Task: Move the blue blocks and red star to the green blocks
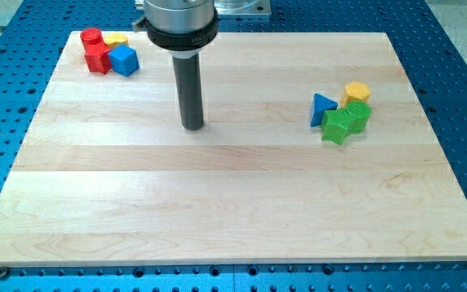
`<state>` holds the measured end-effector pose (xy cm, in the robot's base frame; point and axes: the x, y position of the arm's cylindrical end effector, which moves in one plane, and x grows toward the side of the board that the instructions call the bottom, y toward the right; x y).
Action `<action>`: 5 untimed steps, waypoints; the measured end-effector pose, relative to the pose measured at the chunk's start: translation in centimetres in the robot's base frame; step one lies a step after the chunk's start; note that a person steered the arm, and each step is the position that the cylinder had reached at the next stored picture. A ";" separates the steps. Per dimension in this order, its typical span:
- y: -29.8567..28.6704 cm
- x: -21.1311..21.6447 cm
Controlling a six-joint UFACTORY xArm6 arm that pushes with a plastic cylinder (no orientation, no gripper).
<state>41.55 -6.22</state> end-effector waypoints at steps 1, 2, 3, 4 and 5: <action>-4.8 0.9; -19.3 0.8; -24.2 -3.6; -23.1 -10.8; -21.8 -14.6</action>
<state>26.94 -27.99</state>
